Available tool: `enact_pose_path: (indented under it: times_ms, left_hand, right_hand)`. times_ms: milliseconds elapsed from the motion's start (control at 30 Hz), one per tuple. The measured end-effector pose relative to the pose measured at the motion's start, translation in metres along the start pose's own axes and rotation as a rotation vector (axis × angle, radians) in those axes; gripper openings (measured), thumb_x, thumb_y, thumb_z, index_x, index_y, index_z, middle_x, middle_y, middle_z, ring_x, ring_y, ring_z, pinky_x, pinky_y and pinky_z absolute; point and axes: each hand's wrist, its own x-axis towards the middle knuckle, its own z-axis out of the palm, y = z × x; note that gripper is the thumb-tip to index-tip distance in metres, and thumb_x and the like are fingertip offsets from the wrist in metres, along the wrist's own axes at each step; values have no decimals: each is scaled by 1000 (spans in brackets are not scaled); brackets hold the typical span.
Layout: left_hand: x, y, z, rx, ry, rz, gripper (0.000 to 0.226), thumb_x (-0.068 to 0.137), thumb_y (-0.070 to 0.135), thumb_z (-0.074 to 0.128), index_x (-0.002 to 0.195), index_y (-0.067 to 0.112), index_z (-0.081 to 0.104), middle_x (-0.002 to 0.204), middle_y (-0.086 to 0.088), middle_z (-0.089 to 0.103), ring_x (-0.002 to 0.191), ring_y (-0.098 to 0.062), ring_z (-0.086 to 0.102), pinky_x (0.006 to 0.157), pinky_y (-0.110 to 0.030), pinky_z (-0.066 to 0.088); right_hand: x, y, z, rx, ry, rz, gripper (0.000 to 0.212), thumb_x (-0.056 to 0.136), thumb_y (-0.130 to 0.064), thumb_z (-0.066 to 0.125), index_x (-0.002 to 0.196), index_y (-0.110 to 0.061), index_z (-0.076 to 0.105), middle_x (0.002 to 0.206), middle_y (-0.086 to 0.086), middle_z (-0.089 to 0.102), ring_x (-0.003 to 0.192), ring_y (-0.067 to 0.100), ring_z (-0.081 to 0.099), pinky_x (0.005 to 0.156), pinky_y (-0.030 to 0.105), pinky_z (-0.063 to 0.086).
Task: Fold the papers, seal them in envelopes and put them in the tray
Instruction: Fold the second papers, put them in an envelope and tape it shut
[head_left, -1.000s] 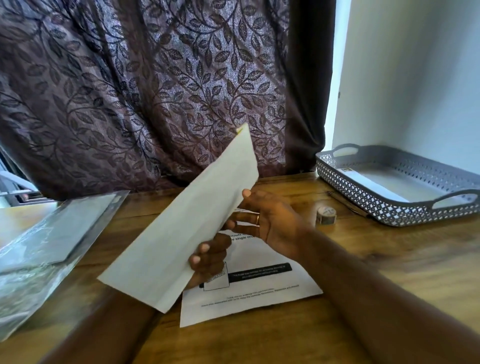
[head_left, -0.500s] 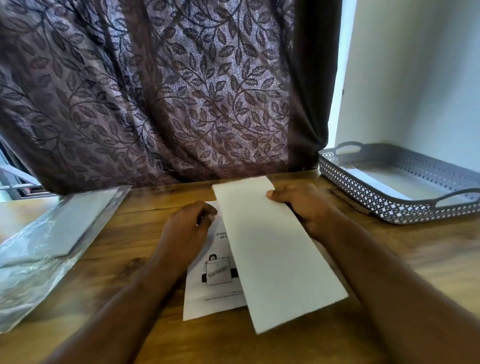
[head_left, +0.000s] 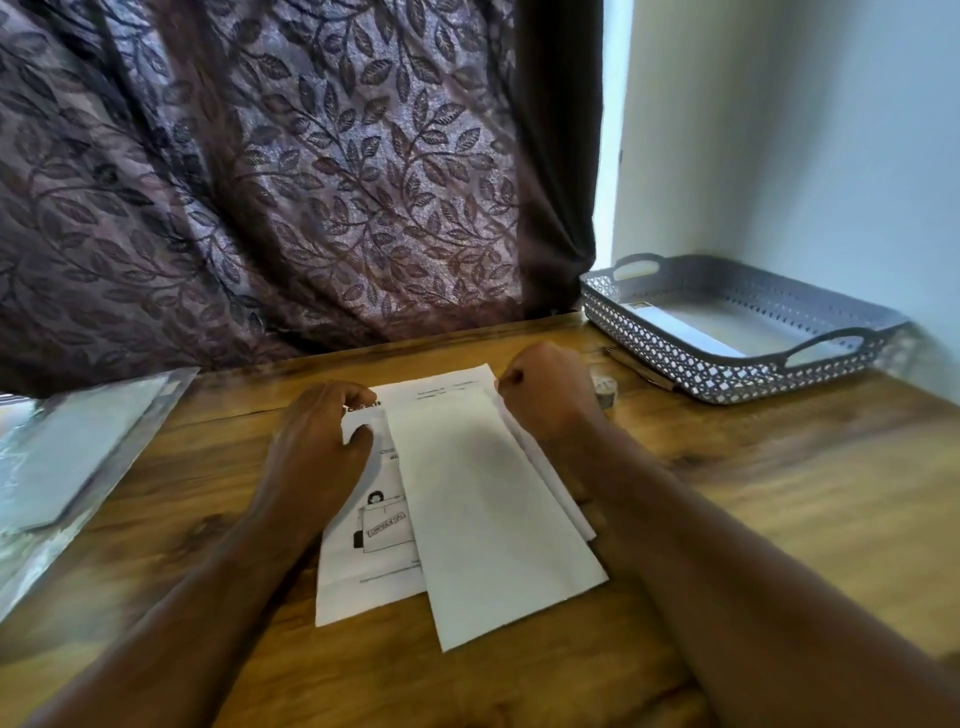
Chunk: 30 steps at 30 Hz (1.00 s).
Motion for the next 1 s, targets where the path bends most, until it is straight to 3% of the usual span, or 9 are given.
enact_pose_path:
  times_ms: [100, 200, 333, 467, 600, 800, 900, 1000]
  left_hand:
    - [-1, -1, 4, 31, -4, 38, 27, 89, 5, 68, 114, 12, 63, 115, -10, 65, 107, -25, 58, 88, -39, 48]
    - [1, 0, 8, 15, -5, 49, 26, 90, 5, 69, 115, 11, 64, 116, -12, 65, 106, -26, 58, 87, -39, 45]
    - [1, 0, 12, -1, 17, 48, 20, 91, 7, 68, 109, 16, 66, 113, -8, 64, 99, -13, 49, 85, -35, 41]
    - [-1, 4, 11, 8, 9, 66, 15, 92, 9, 67, 103, 19, 70, 114, -5, 65, 100, -11, 48, 90, -33, 39]
    - [-2, 12, 5, -38, -18, 105, 16, 90, 8, 70, 103, 18, 71, 114, -4, 67, 102, -13, 53, 90, -30, 39]
    - [-9, 47, 7, -362, -79, 19, 16, 98, 21, 62, 112, 27, 68, 110, 17, 68, 98, 2, 62, 76, -13, 48]
    - [-15, 56, 5, -323, -74, 109, 26, 97, 25, 63, 123, 28, 64, 115, 19, 62, 102, 9, 57, 76, -4, 46]
    - [-16, 56, 3, -300, -33, 169, 31, 94, 25, 68, 124, 24, 64, 118, 13, 62, 99, 7, 57, 76, -5, 48]
  right_hand:
    - [0, 23, -19, 49, 43, -39, 19, 91, -10, 60, 85, -14, 78, 81, -3, 73, 70, 16, 65, 56, 26, 51]
    - [6, 62, -48, 81, 67, 13, 23, 89, -7, 62, 106, -16, 74, 94, -4, 70, 81, 13, 62, 67, 22, 46]
    - [-2, 107, -63, 52, -99, 11, 45, 81, -10, 75, 124, -20, 63, 105, -2, 63, 94, 17, 59, 68, 18, 40]
    - [-7, 120, -60, 186, -202, -15, 41, 80, -12, 80, 115, -22, 61, 110, -4, 65, 100, 15, 64, 78, 25, 50]
    - [-7, 113, -54, -4, -175, -77, 23, 83, -19, 79, 105, -20, 72, 109, -2, 69, 97, 14, 63, 73, 21, 44]
    - [-24, 59, -27, 363, -12, -29, 13, 79, -36, 82, 86, -30, 73, 81, -15, 73, 77, 2, 67, 69, 25, 54]
    - [-33, 24, -13, 525, -20, -78, 10, 78, -34, 83, 79, -34, 73, 81, -23, 73, 75, -1, 69, 62, 21, 57]
    - [-42, 3, -4, 651, -72, -159, 10, 80, -25, 83, 85, -30, 75, 83, -23, 73, 76, -1, 69, 59, 10, 51]
